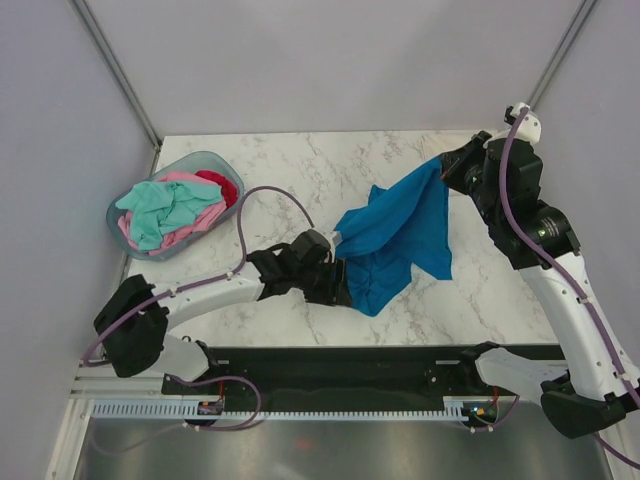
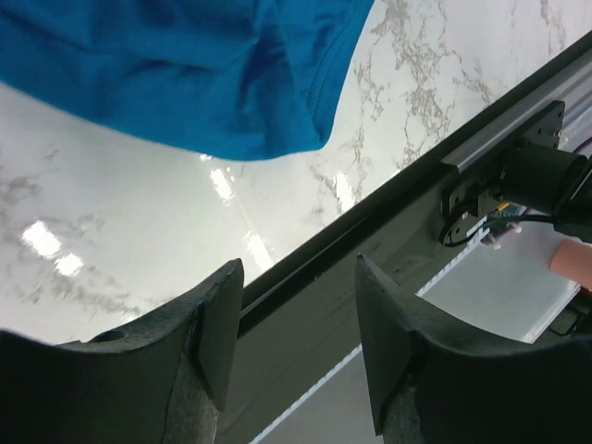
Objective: Fold and stack the t-shirts
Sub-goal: Flatten the tshirt out
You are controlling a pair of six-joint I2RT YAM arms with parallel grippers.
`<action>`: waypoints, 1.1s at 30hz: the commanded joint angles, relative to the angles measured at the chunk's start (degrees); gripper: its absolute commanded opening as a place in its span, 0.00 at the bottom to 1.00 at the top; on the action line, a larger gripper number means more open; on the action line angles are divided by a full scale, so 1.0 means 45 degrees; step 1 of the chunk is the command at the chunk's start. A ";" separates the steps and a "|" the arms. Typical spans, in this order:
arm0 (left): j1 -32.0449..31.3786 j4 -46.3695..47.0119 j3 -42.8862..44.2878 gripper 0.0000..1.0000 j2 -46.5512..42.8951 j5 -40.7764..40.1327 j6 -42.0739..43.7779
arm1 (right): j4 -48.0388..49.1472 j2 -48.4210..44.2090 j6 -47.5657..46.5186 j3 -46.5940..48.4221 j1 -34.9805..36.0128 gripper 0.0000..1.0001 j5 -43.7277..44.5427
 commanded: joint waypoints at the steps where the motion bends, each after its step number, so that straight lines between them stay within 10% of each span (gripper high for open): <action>1: -0.0585 0.2383 -0.0030 0.60 0.1140 -0.1310 -0.1366 | 0.0209 -0.0099 -0.0262 -0.0156 -0.0010 0.00 0.0258; 14: -0.1035 0.3008 0.1023 0.56 0.4835 -0.1388 -0.1758 | 0.0386 -0.0372 -0.0477 -0.0762 -0.0030 0.00 0.0570; 17: -0.0957 0.2448 0.1647 0.19 0.5014 -0.1368 -0.1134 | 0.0386 -0.0314 -0.0535 -0.0937 -0.0049 0.00 0.0706; 19: -0.0821 0.1550 0.2309 0.02 0.4722 -0.1757 -0.0531 | 0.0386 -0.0256 -0.0613 -0.1016 -0.0088 0.00 0.0785; 33: 0.1524 -0.5757 0.6644 0.02 -0.2171 -0.6447 0.3301 | -0.1917 0.1209 -0.1940 0.5069 -0.1768 0.00 0.3868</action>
